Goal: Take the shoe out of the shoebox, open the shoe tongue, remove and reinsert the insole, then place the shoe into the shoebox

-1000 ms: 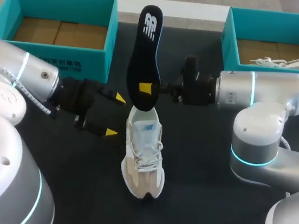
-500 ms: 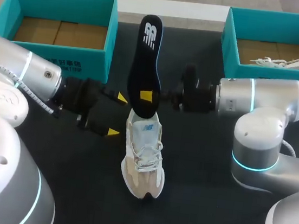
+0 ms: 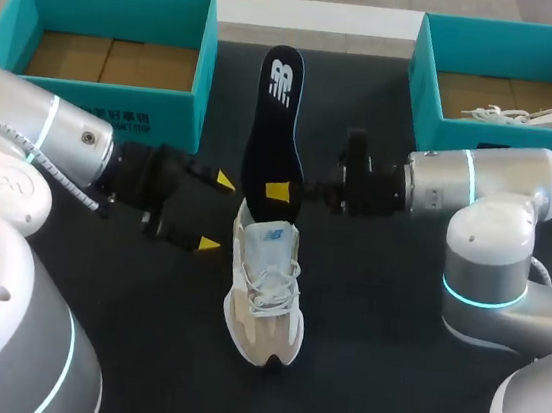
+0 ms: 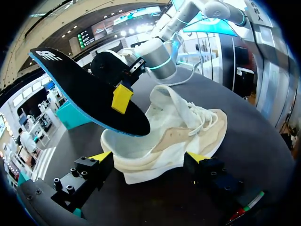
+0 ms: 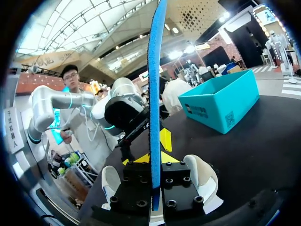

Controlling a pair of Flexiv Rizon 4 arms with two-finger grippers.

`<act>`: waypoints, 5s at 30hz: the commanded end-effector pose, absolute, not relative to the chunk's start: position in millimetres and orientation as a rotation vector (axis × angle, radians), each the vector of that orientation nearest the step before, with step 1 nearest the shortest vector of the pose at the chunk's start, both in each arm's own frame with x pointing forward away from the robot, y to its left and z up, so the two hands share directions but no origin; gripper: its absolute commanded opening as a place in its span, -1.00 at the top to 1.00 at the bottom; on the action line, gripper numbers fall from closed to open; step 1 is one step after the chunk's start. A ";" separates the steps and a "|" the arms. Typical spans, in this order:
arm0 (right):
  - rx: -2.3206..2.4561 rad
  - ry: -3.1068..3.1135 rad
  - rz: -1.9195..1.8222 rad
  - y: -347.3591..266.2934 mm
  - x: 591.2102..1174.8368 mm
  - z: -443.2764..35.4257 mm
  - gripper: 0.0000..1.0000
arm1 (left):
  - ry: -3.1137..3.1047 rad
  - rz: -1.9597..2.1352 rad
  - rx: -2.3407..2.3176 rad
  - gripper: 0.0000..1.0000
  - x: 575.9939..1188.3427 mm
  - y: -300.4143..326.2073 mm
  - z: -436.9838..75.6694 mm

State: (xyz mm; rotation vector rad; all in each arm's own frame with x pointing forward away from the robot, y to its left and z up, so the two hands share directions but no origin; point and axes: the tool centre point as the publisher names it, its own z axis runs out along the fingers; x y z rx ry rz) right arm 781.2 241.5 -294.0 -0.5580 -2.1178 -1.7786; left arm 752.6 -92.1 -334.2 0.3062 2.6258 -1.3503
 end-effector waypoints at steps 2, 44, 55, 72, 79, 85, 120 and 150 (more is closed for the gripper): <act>-0.541 -2.102 -1.757 242.8 786.7 -299.7 1.00 | 2.629 -1.345 0.305 -1.00 752.2 -92.5 -333.8; -0.644 -2.006 -1.618 257.1 746.0 -349.8 1.00 | 2.629 -1.345 0.305 -1.00 752.2 -92.5 -333.8; -0.659 -2.011 -1.642 255.3 746.4 -349.5 1.00 | 2.629 -1.345 0.305 -1.00 752.2 -92.5 -333.8; -0.605 -2.070 -1.647 257.2 758.1 -330.5 0.69 | 2.629 -1.345 0.305 -1.00 752.2 -92.5 -333.8; -0.599 -2.071 -1.645 258.1 760.4 -332.9 1.00 | 2.629 -1.345 0.305 -1.00 752.2 -92.5 -333.8; -0.607 -2.069 -1.670 259.7 757.1 -338.8 1.00 | 2.629 -1.345 0.305 -1.00 752.2 -92.5 -333.8; -0.614 -2.117 -1.723 262.0 756.0 -342.5 0.55 | 2.629 -1.345 0.305 -1.00 752.2 -92.5 -333.8; -0.552 -2.170 -1.706 258.1 775.6 -323.4 0.48 | 2.629 -1.345 0.305 -1.00 752.2 -92.5 -333.8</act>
